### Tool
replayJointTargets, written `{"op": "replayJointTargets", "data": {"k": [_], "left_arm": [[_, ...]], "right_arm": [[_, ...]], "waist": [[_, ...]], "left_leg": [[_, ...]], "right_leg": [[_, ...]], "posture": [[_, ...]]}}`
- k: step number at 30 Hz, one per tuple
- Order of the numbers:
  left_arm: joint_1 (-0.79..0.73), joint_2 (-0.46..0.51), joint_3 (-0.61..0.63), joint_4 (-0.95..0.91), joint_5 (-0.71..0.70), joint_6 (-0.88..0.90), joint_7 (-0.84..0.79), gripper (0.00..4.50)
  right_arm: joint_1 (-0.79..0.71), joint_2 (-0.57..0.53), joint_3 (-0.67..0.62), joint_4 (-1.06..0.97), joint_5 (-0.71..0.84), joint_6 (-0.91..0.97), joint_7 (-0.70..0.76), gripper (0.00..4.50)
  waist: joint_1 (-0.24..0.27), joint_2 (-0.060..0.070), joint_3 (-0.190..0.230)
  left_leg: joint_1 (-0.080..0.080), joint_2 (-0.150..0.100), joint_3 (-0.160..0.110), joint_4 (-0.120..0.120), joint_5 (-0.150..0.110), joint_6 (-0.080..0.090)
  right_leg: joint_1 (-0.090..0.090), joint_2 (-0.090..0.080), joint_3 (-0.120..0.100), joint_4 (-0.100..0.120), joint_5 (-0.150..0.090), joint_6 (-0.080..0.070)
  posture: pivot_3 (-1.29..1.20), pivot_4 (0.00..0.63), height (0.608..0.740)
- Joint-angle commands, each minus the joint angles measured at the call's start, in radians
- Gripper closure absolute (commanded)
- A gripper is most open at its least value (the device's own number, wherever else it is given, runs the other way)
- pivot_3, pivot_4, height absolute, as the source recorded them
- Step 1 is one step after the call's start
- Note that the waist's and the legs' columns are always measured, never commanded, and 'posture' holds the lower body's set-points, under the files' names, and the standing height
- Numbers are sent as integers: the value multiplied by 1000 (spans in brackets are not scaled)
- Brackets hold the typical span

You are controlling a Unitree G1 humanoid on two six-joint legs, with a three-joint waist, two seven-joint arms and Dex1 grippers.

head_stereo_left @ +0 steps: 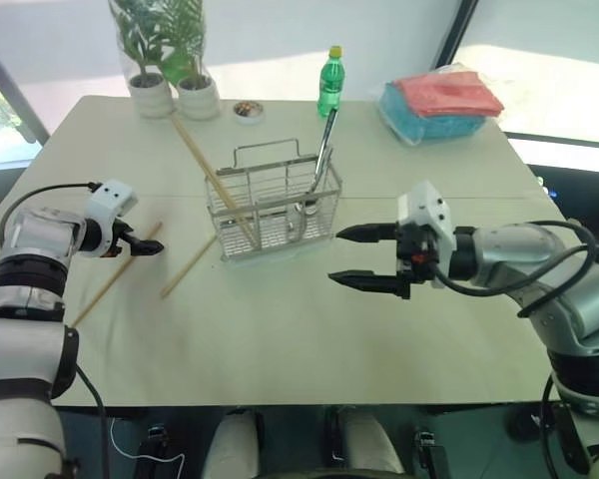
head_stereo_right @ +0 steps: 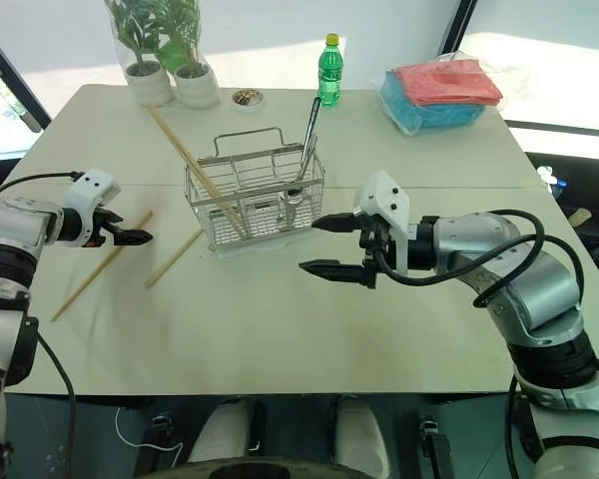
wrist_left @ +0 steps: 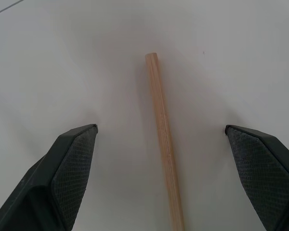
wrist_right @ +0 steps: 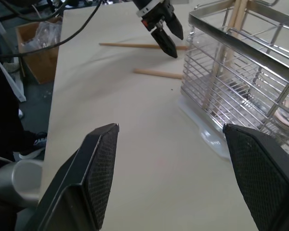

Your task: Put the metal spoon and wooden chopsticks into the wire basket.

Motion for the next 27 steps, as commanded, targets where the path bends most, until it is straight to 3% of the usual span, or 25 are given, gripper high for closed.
{"op": "replayJointTargets", "data": {"k": [1,3,5,10,16,20,23,27], "left_arm": [[2,-13,-33,61,64,-14,-4,255],[1,-18,-32,69,67,-14,-29,856],[2,-18,-34,69,77,-18,-39,1738],[3,-11,-34,75,102,-26,-20,4402],[1,18,5,113,123,-72,117,4488],[-12,29,117,83,53,-131,238,4488],[-4,21,289,-87,-76,-204,304,4488],[-13,-26,483,-369,-257,-134,351,4488]], "right_arm": [[-6,-14,-41,-34,26,-1,-7,889],[-13,-8,-44,-26,29,1,-22,864],[-15,-5,-45,-24,34,3,-31,864],[-17,-4,-39,-20,40,-2,-40,864],[-19,-7,-37,-3,36,-11,-35,864],[-13,-18,-40,9,23,-24,-27,864],[-14,-25,-56,14,27,-24,-31,864],[-7,-31,-70,15,25,-22,-41,864]], "waist": [[-1,0,-1],[-1,2,-2],[-1,3,-4],[-4,4,-4],[-12,4,-4],[-25,3,-4],[-22,1,-3],[-1,-4,-2]], "left_leg": [[0,0,0,0,0,0],[1,0,0,0,0,0],[1,0,0,0,0,0],[1,0,0,0,0,0],[2,1,0,0,0,0],[1,2,0,0,0,0],[-1,2,0,0,0,0],[-3,3,0,0,0,0]], "right_leg": [[0,0,0,0,0,0],[0,0,0,0,0,0],[0,0,0,0,0,0],[0,0,0,1,0,0],[0,0,0,1,0,0],[-1,1,0,2,0,1],[-3,1,-1,2,2,4],[-2,0,-1,0,2,4]], "posture": [[0,150,723],[0,150,723],[0,150,723],[0,150,723],[0,150,723],[0,150,723],[0,150,723],[0,150,723]]}}
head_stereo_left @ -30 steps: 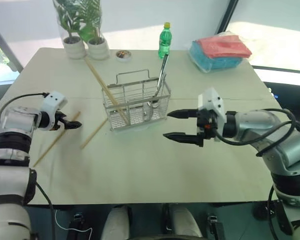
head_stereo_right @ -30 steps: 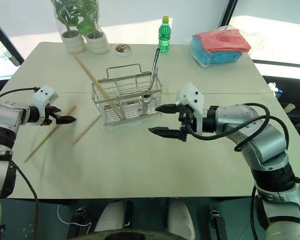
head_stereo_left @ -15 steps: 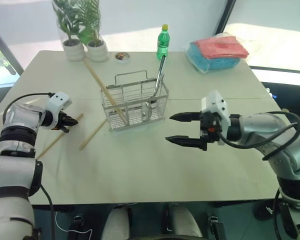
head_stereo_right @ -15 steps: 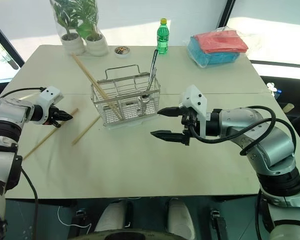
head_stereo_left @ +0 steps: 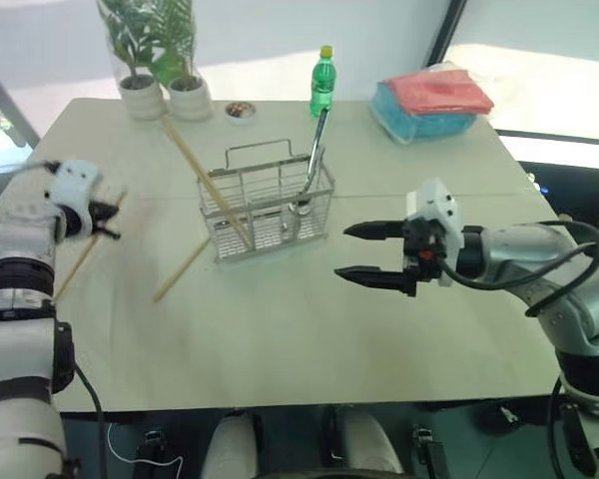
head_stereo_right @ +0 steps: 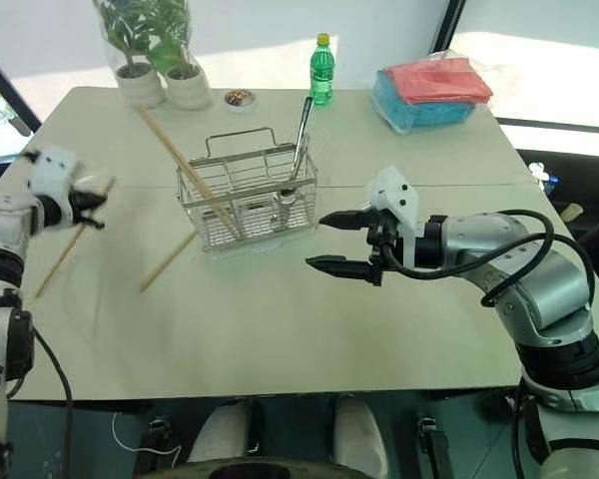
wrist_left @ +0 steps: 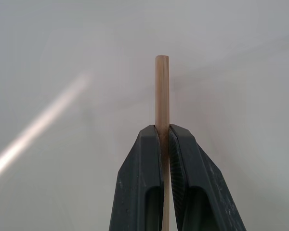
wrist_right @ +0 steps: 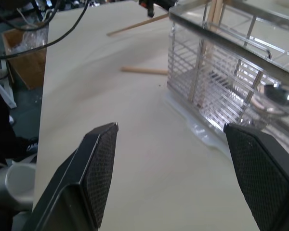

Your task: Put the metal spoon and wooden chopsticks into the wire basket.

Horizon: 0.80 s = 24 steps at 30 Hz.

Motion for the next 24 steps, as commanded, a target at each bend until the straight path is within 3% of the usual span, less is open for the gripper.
{"op": "replayJointTargets", "data": {"k": [1,4,7,10,16,24], "left_arm": [[-68,-31,177,-260,-189,76,63,4488],[-157,-93,282,-413,-339,157,133,4488],[-222,-140,311,-485,-421,211,171,4488],[-280,-225,230,-543,-432,220,179,4488],[-245,-313,131,-602,-426,224,148,4488],[-181,-351,61,-635,-396,189,118,4488]], "right_arm": [[-3,-15,-44,-15,3,-16,-7,864],[10,-12,-50,-28,7,-14,-18,864],[17,-5,-49,-37,8,-15,-32,864],[35,7,-50,-53,7,-22,-56,864],[58,32,-47,-73,2,-30,-102,864],[88,55,-53,-106,3,-33,-164,864]], "waist": [[7,0,0],[8,-1,0],[5,0,0],[7,0,0],[1,0,0],[3,1,1]], "left_leg": [[0,-1,0,0,0,0],[0,-5,0,1,0,0],[1,-6,0,3,0,0],[2,-6,0,4,0,0],[3,-6,-1,4,0,0],[3,-4,-2,3,0,0]], "right_leg": [[0,-1,0,0,0,0],[2,-4,0,0,0,0],[5,-5,0,-1,0,1],[6,-4,0,0,0,1],[6,-3,0,0,0,2],[5,-1,0,0,0,2]], "posture": [[0,150,723],[0,150,723],[0,150,723],[0,150,723],[0,150,723],[0,150,723]]}}
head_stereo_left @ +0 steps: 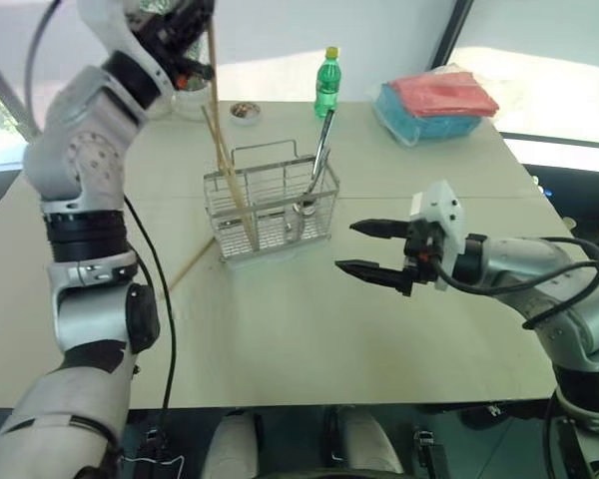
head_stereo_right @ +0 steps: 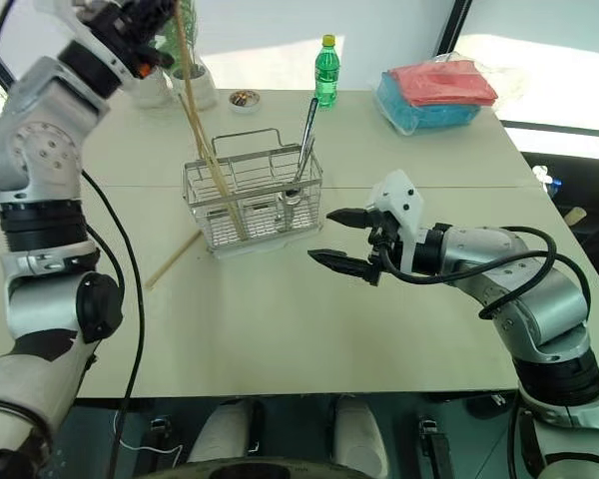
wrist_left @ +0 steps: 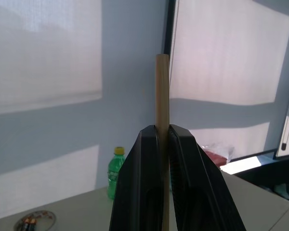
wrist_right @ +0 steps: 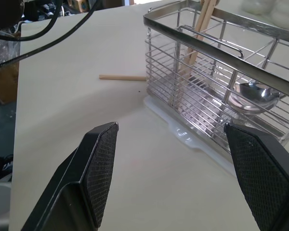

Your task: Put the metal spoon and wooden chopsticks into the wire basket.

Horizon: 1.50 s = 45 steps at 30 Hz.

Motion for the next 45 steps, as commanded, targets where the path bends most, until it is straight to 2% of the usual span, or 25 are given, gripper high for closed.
{"op": "replayJointTargets", "data": {"k": [1,6,19,24,28,29,34,38,40,42,45], "left_arm": [[-23,18,8,-30,1,-25,-8,4488],[-8,26,11,-43,-18,0,-17,4488],[201,-72,51,-183,-71,61,134,4488],[240,-60,47,-235,-105,101,128,2441],[214,-16,67,-283,-170,167,101,288],[210,-5,69,-291,-181,176,96,130],[119,179,103,-276,-230,247,-2,130],[118,455,81,-131,-200,268,-258,130],[150,551,46,-42,-147,211,-368,130],[166,606,17,71,-77,161,-412,130],[208,638,-19,168,4,67,-467,130]], "right_arm": [[8,5,-37,-42,6,-17,-24,864],[14,-1,-47,-35,3,-25,-29,864],[-12,6,-50,-8,-3,-30,-37,864],[-39,14,-47,22,-4,-29,-39,864],[-51,15,-37,43,-15,-36,-30,864],[-52,15,-36,45,-17,-37,-28,864],[-68,17,-23,79,-35,-52,-10,864],[-72,25,-14,97,-44,-65,0,864],[-72,32,-11,102,-47,-69,2,864],[-67,42,-8,107,-50,-72,-1,864],[-53,57,-7,100,-52,-72,-7,864]], "waist": [[2,0,0],[3,0,0],[4,0,0],[3,0,0],[4,0,0],[3,0,0],[-2,0,0],[-14,2,1],[-18,3,1],[-18,3,1],[-15,2,0]], "left_leg": [[0,0,0,0,0,0],[0,0,0,0,0,0],[0,0,-1,1,0,0],[0,0,-2,1,0,0],[-1,0,-2,1,0,0],[-1,0,-2,1,0,0],[-1,0,-2,1,0,0],[1,0,-2,-3,0,0],[3,0,-1,-4,0,0],[3,1,-1,-4,0,0],[2,1,-1,-4,0,0]], "right_leg": [[0,0,0,0,0,0],[0,0,0,-1,0,0],[1,0,0,0,0,0],[1,0,0,0,0,0],[1,0,0,-1,0,-1],[1,0,0,-1,0,-1],[0,1,0,-1,0,-1],[0,1,1,-1,-2,-3],[-1,2,1,0,-2,-4],[-1,2,0,0,-3,-4],[0,2,0,0,-3,-5]], "posture": [[0,150,723],[0,150,723],[0,150,723],[0,150,723],[0,150,723],[0,150,723],[0,150,723],[0,150,723],[0,150,723],[0,150,723],[0,150,723]]}}
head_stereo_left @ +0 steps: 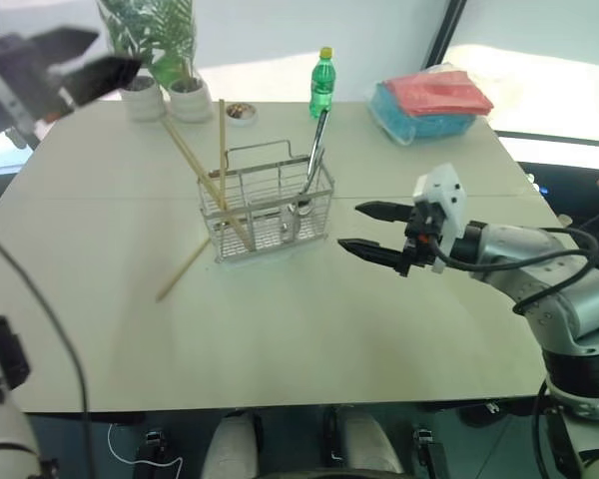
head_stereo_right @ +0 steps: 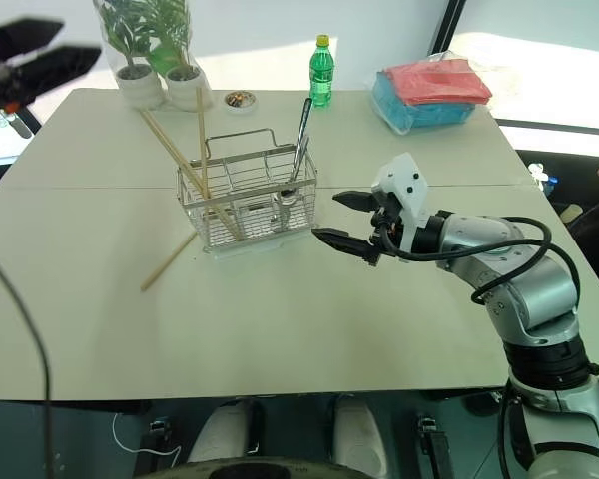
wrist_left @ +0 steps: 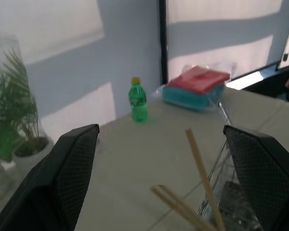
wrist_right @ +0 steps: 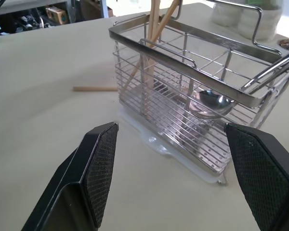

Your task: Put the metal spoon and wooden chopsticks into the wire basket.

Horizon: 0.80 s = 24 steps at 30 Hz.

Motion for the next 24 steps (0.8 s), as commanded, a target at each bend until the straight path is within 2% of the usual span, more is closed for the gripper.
{"op": "replayJointTargets", "data": {"k": [1,5,9,12,24], "left_arm": [[35,31,-33,66,89,-117,-77,130],[171,4,-78,3,136,-184,-146,130],[249,-38,-127,-49,198,-191,-114,130],[293,-76,-214,-127,236,-87,-84,130],[224,-181,-379,-101,394,-5,-23,130]], "right_arm": [[7,11,-14,-23,-1,-22,-5,864],[23,26,-15,-37,0,-18,-16,864],[31,38,-16,-45,2,-11,-31,864],[51,46,-31,-61,13,-3,-49,864],[85,67,-52,-100,44,4,-102,864]], "waist": [[2,-1,-1],[3,-2,-1],[12,-2,-1],[18,-2,-1],[19,-2,-1]], "left_leg": [[-1,0,0,1,0,0],[-4,0,2,1,0,0],[-4,-1,3,1,0,0],[-4,-1,4,1,0,0],[-4,-1,3,1,0,0]], "right_leg": [[0,0,0,0,0,0],[-2,-2,0,-1,0,0],[-3,-4,0,-1,0,0],[-3,-3,0,0,0,0],[-3,-3,0,0,0,0]], "posture": [[0,150,723],[0,150,723],[0,150,723],[0,150,723],[0,150,723]]}}
